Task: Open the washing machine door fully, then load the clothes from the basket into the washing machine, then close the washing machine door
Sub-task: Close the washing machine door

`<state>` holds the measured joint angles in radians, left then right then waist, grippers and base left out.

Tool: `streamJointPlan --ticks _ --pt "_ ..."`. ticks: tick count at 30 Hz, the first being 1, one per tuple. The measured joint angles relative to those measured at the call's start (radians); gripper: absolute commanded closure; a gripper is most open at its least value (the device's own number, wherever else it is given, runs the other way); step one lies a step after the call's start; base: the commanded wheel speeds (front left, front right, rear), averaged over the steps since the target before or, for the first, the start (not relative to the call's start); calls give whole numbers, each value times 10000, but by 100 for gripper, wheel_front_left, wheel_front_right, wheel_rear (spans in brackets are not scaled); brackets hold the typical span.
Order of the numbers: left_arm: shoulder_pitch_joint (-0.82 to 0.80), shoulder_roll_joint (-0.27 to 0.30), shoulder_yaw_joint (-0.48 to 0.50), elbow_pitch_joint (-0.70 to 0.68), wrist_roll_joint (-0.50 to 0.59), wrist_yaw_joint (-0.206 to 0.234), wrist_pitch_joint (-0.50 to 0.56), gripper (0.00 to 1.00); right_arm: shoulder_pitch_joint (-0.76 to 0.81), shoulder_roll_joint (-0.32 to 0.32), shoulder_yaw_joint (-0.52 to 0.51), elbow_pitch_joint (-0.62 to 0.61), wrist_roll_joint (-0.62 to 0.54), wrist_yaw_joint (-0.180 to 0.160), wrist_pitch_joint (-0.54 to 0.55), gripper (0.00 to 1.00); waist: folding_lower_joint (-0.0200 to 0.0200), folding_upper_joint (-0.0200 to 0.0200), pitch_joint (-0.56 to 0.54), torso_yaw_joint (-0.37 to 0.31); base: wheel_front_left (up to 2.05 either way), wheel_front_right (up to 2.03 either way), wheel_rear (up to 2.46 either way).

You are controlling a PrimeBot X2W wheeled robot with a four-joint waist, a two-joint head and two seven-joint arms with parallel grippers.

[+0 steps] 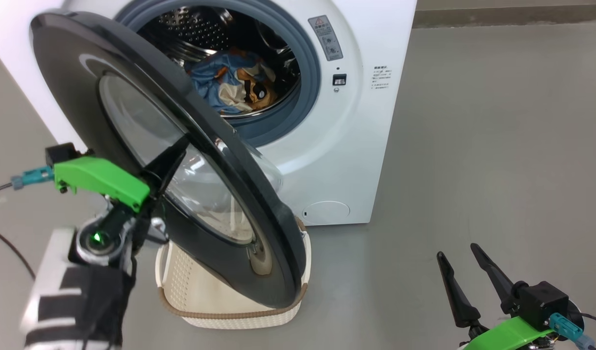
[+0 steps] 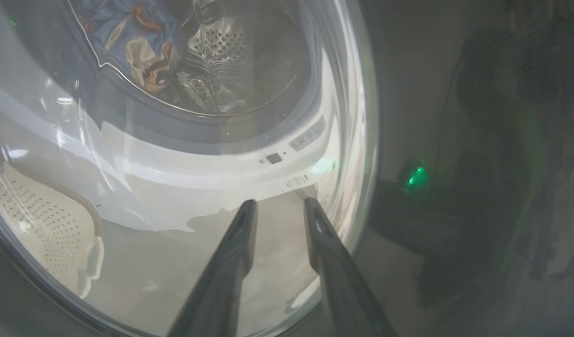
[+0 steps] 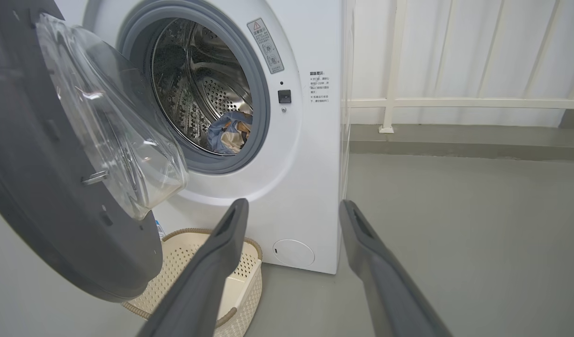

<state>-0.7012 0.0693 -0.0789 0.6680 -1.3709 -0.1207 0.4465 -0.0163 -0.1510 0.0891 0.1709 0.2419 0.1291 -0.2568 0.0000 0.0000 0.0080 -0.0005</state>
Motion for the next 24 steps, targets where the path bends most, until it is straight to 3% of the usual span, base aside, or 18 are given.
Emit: streamJointPlan --ticks 1,2,4,10,15,24 --pt "258 71 -148 -466 180 0 -182 18 0 4 -17 -10 0 0 0 0 0 0 17 19 0 0 0" --pt "519 144 -313 -892 376 -2 -366 0 0 6 -35 -25 0 0 0 0 0 0 33 41 0 0 0" --pt "1389 374 -844 -1969 1028 -31 -1024 0 0 8 -69 -59 0 0 0 0 0 0 78 100 0 0 0" --pt "2774 876 -1657 -3173 2230 -31 -2472 0 2 -6 -136 -107 -12 0 0 0 0 0 160 196 0 0 0" --pt "3403 1400 -2278 -3298 4079 -31 -3971 0 4 -27 -234 -127 -12 0 0 0 0 0 200 269 0 0 0" --pt "4145 1360 -2874 -3133 5854 326 -6009 0 174 -48 -309 -151 -31 0 0 0 0 0 137 322 0 0 0"
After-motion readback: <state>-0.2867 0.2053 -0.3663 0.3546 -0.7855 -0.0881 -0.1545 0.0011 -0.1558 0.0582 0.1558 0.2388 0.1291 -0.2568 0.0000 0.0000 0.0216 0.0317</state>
